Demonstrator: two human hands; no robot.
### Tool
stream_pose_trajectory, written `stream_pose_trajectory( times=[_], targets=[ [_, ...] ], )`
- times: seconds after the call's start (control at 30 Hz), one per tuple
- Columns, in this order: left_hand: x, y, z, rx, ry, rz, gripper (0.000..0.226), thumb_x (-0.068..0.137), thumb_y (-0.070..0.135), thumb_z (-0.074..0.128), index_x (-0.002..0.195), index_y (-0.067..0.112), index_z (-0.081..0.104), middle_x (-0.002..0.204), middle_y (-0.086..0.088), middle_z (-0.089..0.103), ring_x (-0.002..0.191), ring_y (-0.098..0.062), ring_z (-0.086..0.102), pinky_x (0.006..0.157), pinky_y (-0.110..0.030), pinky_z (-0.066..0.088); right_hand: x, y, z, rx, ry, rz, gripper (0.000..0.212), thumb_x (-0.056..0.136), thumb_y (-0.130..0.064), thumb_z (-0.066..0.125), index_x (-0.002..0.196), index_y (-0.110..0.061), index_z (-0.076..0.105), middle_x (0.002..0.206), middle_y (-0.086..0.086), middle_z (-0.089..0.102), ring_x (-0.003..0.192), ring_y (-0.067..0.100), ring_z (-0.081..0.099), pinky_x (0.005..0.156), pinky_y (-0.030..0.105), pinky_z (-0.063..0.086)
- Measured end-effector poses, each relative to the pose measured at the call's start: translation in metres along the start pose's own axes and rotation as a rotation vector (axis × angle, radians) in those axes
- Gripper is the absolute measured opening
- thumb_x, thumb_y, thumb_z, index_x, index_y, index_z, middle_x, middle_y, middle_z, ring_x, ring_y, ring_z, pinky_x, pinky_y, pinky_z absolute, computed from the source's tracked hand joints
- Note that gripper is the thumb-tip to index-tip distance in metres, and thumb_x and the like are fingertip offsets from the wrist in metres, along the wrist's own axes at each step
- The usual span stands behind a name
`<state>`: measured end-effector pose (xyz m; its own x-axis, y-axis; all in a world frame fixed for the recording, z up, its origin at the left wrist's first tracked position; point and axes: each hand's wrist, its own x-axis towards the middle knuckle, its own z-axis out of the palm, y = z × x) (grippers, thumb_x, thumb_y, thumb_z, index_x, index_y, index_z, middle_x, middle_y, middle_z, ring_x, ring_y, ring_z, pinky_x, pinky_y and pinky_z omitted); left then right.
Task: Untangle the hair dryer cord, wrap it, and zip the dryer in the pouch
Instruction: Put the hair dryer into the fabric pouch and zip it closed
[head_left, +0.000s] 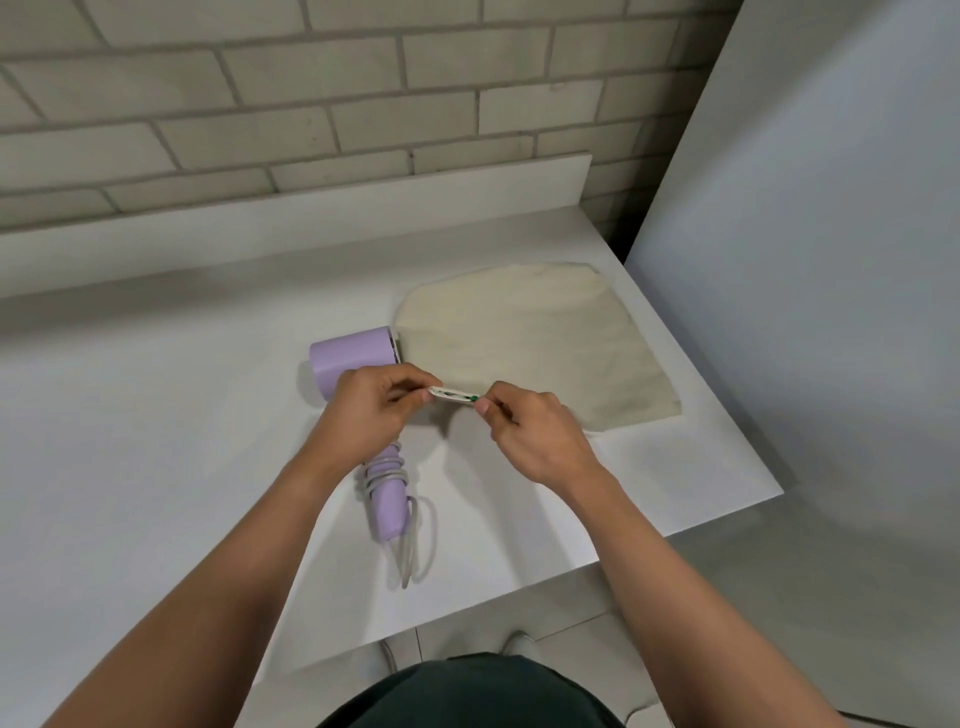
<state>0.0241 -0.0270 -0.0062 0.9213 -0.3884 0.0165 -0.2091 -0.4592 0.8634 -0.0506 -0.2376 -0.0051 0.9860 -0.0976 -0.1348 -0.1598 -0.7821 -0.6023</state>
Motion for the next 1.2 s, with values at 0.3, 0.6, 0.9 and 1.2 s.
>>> stream_pose_trajectory(
  times=[0.3, 0.6, 0.9, 1.2],
  targets=[
    [0.002, 0.006, 0.013, 0.164, 0.009, 0.034, 0.010, 0.083, 0.031, 0.084, 0.084, 0.024, 0.077, 0.082, 0.011, 0.077, 0.081, -0.005, 0.074, 0.083, -0.031, 0.060, -0.007, 0.025, -0.010, -0.120, 0.038, 0.025, 0.024, 0.107, -0.040, 0.043, 0.096, -0.025, 0.059, 0.073, 0.000, 0.057, 0.078, 0.034, 0.055, 0.064, 0.035, 0.038],
    [0.014, 0.000, -0.003, 0.456, 0.058, 0.162, 0.018, 0.097, 0.021, 0.071, 0.111, 0.018, 0.080, 0.097, -0.001, 0.079, 0.089, -0.023, 0.072, 0.078, -0.032, 0.055, -0.014, 0.074, -0.040, -0.138, 0.167, 0.110, 0.023, 0.105, -0.040, 0.046, 0.090, -0.025, 0.054, 0.082, 0.007, 0.068, 0.081, 0.040, 0.060, 0.065, 0.039, 0.049],
    [0.017, 0.002, -0.001, 0.542, 0.241, 0.078, 0.016, 0.098, 0.020, 0.066, 0.109, 0.017, 0.078, 0.097, -0.007, 0.076, 0.087, -0.034, 0.069, 0.072, -0.043, 0.057, -0.033, 0.136, -0.069, -0.175, 0.256, 0.292, 0.022, 0.105, -0.043, 0.048, 0.101, -0.027, 0.062, 0.085, 0.006, 0.066, 0.081, 0.039, 0.058, 0.069, 0.039, 0.048],
    [0.016, 0.003, 0.006, 0.344, 0.263, -0.007, 0.016, 0.096, 0.013, 0.068, 0.106, 0.016, 0.080, 0.099, -0.008, 0.065, 0.094, -0.022, 0.060, 0.085, -0.023, 0.038, -0.059, 0.178, -0.103, -0.101, 0.190, 0.441, 0.027, 0.101, -0.041, 0.055, 0.080, -0.024, 0.060, 0.072, 0.005, 0.066, 0.076, 0.034, 0.062, 0.074, 0.046, 0.059]
  ],
)
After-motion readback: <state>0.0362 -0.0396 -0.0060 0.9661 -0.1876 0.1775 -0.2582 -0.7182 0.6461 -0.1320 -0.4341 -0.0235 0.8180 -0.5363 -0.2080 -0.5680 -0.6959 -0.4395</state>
